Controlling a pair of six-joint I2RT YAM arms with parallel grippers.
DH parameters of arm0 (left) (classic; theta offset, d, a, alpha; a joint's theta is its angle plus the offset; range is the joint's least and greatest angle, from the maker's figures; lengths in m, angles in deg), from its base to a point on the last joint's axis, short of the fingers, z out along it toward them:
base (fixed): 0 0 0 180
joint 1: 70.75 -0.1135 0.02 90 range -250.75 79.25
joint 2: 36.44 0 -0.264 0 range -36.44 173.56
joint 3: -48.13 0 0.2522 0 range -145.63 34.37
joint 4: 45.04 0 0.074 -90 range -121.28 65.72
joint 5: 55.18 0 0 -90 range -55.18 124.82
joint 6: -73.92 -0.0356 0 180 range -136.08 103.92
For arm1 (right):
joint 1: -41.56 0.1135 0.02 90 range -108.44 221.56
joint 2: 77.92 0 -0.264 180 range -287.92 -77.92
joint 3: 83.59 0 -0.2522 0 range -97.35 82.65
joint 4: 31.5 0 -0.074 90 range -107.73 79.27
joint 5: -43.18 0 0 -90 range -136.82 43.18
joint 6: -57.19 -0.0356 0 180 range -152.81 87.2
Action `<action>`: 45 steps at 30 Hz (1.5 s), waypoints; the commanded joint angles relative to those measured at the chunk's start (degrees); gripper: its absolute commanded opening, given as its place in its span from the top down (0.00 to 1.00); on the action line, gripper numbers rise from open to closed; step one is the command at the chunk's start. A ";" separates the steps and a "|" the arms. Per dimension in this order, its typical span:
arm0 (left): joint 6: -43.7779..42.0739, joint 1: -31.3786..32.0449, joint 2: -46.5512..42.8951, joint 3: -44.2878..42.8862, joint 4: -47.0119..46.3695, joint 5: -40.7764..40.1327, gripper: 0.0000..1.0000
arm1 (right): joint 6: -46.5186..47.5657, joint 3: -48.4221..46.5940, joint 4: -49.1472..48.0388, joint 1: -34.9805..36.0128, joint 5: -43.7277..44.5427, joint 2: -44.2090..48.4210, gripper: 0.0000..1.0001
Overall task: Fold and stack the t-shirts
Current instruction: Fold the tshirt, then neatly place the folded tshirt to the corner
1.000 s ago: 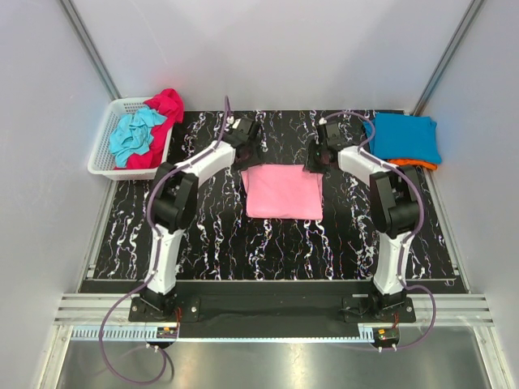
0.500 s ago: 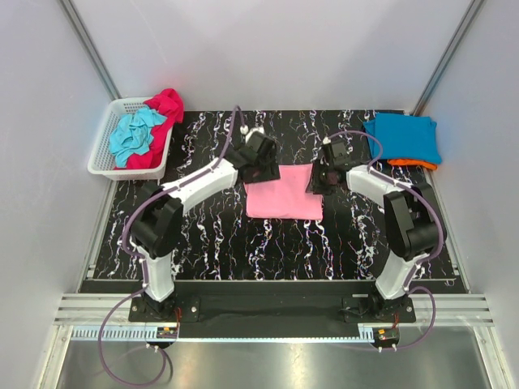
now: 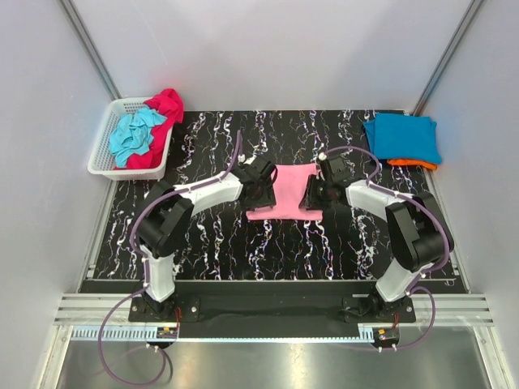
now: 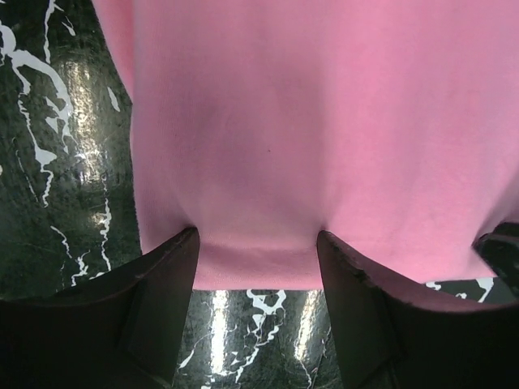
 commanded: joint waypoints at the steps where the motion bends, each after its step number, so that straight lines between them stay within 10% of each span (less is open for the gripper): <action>1: 1.58 -0.08 2.52 1.10 0.83 0.92 0.34 | -2.53 2.94 -4.92 0.39 -2.25 -1.68 0.63; 25: 4.31 -0.26 -4.41 7.43 13.14 -12.54 0.32 | -5.79 4.27 12.30 0.30 21.30 9.29 0.64; 35: 0.44 -0.35 -20.93 7.08 11.47 -12.62 0.26 | 1.07 5.32 3.79 -3.20 7.12 12.91 0.18; 45: -0.97 -1.75 -36.03 13.74 7.17 -5.77 0.19 | 0.81 5.68 -15.10 -7.34 -14.37 0.26 0.18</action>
